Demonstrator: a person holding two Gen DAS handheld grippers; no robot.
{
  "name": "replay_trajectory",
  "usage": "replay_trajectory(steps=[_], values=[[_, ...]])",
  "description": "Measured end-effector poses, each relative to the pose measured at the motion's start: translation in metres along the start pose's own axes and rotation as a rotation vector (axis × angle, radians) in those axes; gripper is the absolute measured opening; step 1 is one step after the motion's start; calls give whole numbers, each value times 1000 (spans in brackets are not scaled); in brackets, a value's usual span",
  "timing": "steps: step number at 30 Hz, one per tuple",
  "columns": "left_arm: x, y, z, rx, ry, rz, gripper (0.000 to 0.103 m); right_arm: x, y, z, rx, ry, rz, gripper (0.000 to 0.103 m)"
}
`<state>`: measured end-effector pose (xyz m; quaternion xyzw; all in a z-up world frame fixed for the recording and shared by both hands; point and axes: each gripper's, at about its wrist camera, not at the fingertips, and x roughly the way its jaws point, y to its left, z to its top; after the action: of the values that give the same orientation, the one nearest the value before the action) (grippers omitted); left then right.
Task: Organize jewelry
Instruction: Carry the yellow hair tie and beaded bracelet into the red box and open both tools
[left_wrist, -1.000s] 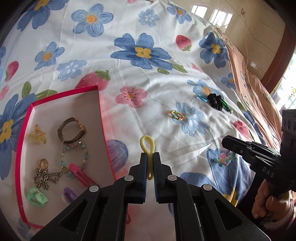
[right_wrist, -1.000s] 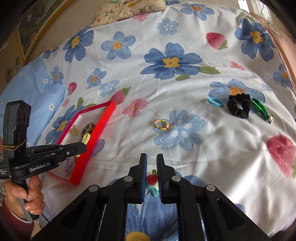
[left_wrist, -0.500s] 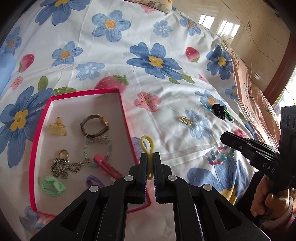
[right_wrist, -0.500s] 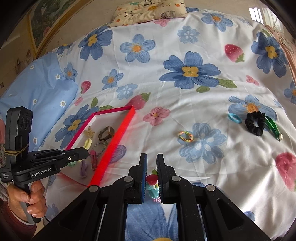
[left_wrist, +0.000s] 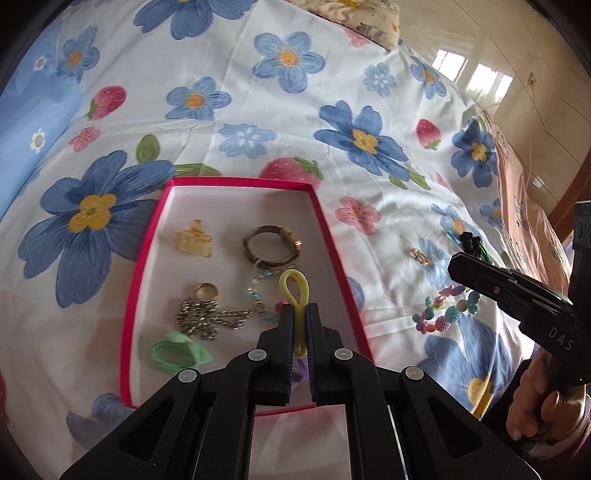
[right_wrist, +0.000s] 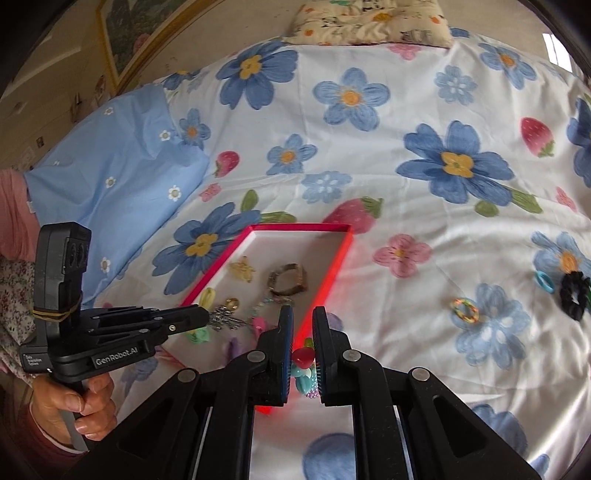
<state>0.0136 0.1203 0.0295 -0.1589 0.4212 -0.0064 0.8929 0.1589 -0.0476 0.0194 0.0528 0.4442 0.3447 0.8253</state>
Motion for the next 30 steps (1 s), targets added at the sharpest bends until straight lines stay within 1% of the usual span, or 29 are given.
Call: replay_trajectory(steps=[8,16,19,23,30], values=[[-8,26,-5,-45,-1,34,5,24,40,20,-52,4,81,10],[3,47,-7,-83,29,58,5,58,65,22,-58,47,144,10],[10,52,-7,-95,44,64,5,71,67,18,-53,69,150,10],[22,55,-8,-97,64,72,5,90,59,9,-24,112,147,10],[44,57,-11,-96,106,76,5,106,41,-8,1,166,112,10]])
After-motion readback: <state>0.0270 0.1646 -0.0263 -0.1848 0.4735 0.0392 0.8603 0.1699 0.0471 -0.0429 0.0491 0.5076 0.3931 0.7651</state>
